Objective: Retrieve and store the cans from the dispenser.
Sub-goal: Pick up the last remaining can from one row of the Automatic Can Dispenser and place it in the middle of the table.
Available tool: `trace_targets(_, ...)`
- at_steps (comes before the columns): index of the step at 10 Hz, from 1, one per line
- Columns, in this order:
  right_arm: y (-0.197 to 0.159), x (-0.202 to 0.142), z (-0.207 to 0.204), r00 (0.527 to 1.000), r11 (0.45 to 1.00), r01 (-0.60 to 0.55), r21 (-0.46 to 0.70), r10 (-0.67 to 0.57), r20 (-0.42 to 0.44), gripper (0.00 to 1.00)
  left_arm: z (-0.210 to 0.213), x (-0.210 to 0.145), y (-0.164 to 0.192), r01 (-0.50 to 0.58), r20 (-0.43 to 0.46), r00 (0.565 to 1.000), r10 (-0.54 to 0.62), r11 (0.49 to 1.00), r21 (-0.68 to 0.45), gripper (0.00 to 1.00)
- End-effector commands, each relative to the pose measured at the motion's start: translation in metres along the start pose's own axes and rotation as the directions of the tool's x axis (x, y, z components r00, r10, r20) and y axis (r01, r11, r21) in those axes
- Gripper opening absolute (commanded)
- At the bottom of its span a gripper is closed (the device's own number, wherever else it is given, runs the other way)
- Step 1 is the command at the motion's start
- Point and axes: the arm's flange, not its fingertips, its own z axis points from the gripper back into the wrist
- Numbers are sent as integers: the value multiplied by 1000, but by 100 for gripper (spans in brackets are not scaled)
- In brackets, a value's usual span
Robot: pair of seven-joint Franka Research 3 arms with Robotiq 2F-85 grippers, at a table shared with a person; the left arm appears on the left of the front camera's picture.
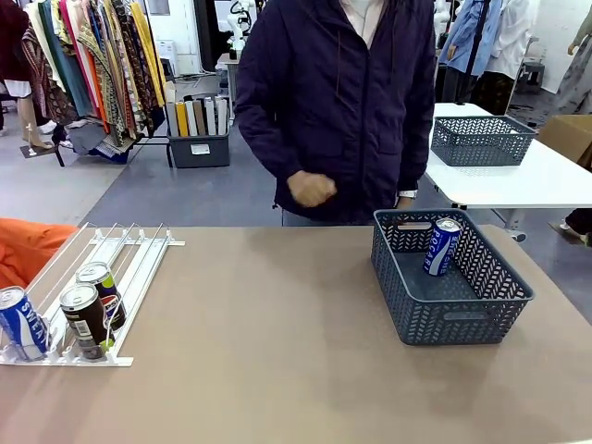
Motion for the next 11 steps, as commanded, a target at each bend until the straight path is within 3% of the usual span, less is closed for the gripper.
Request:
trace_targets(1,3,5,-2,1000,1000,-5,21,5,21,100,-35,1,-37,-42,-59,992,108,746,665,100)
trace_targets(2,3,5,-2,1000,1000,-5,21,5,21,100,-48,-4,-51,-41,19,998,52,475,879,100)
trace_targets(3,3,5,-2,1000,1000,-5,21,5,21,100,-65,-13,-57,121,-134,991,14,349,929,100)
trace_targets(5,3,5,-2,1000,1000,-5,21,5,21,100,-82,-20,-61,271,-306,948,86,284,920,100)
trace_targets(6,3,5,-2,1000,1000,-5,21,5,21,100,-87,-18,-58,304,-341,934,110,259,917,100)
trace_targets(7,3,5,-2,1000,1000,-5,21,5,21,100,-88,-15,-59,308,-339,939,66,286,907,100)
trace_targets(9,3,5,-2,1000,1000,-5,21,5,21,100,-93,-10,-53,190,-184,981,-56,419,888,100)
trace_targets(11,3,5,-2,1000,1000,-5,21,5,21,100,-93,-10,-53,190,-184,981,-56,419,888,100)
